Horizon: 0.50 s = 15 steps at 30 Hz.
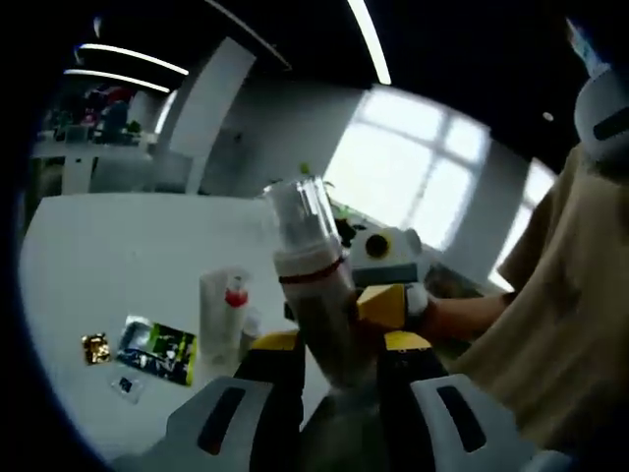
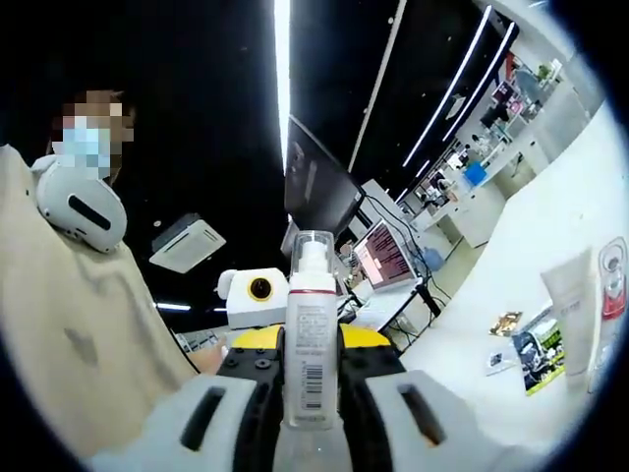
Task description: Arrange the skincare products in the storage area until every visible bottle or jar stands upright without overlapping.
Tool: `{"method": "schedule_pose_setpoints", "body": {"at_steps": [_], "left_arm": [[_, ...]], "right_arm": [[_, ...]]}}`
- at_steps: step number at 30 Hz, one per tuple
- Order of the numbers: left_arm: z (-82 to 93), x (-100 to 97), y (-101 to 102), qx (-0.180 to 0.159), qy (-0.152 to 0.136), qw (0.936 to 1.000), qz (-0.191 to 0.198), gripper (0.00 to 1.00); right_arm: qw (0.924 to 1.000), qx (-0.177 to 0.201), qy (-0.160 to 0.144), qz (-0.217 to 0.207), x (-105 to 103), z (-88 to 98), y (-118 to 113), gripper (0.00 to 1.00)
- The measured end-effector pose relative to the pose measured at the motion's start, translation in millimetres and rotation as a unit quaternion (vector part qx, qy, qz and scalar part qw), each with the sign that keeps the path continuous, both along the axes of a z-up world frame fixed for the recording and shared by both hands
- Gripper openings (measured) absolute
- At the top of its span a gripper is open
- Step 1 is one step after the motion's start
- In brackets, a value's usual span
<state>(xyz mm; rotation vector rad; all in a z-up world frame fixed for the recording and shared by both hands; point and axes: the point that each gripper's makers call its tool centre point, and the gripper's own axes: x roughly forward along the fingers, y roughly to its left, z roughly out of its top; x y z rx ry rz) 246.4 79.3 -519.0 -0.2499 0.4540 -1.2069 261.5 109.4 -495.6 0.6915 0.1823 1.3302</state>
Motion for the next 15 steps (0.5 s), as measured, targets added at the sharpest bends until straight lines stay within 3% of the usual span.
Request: {"method": "schedule_pose_setpoints", "body": {"at_steps": [8, 15], "left_arm": [[-3.2, 0.0, 0.2, 0.016, 0.001, 0.9999, 0.000, 0.22], [-13.0, 4.0, 1.8, 0.072, -0.021, 0.9971, 0.007, 0.20]], "right_arm": [[0.9996, -0.018, -0.020, -0.002, -2.1, -1.7, -0.5, 0.20], [0.9970, -0.062, -0.042, -0.019, 0.2, -10.2, 0.0, 0.21]]}}
